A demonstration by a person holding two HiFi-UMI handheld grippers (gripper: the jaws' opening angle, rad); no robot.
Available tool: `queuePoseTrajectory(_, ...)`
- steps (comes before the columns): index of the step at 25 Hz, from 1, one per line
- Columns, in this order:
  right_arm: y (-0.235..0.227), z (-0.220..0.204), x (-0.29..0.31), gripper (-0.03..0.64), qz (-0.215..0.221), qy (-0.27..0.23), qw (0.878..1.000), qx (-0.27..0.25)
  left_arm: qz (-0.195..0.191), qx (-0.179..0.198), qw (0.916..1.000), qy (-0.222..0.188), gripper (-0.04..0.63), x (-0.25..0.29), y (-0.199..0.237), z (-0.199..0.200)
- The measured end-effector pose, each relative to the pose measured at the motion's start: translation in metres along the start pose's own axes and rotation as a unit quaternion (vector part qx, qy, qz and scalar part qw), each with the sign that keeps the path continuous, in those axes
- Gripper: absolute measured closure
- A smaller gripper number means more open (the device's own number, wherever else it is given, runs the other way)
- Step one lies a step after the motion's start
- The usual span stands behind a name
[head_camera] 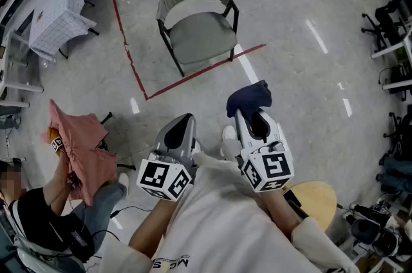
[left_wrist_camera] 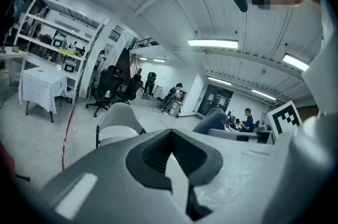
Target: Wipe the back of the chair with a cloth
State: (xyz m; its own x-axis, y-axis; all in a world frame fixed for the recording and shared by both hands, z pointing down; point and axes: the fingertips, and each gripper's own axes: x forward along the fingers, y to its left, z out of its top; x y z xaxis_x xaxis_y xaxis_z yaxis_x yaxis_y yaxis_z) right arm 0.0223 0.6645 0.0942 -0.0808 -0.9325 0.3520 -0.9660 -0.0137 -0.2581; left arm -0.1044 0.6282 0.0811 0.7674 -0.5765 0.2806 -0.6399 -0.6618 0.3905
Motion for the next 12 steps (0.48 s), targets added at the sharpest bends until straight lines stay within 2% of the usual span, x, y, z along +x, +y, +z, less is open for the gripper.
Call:
queuePoseTrajectory(4, -0.012, 0.002, 0.002, 0.511, 0.016, 0.003, 1.0, -0.005, -0.005, -0.005, 0.9999, -0.015, 0.595, 0.014, -0.021, 0.005)
queuePoseTrajectory(12, -0.042, 0.007, 0.016, 0.508, 0.077, 0.019, 0.997, 0.018, 0.018, 0.002, 0.9998, -0.004, 0.595, 0.044, -0.044, -0.004)
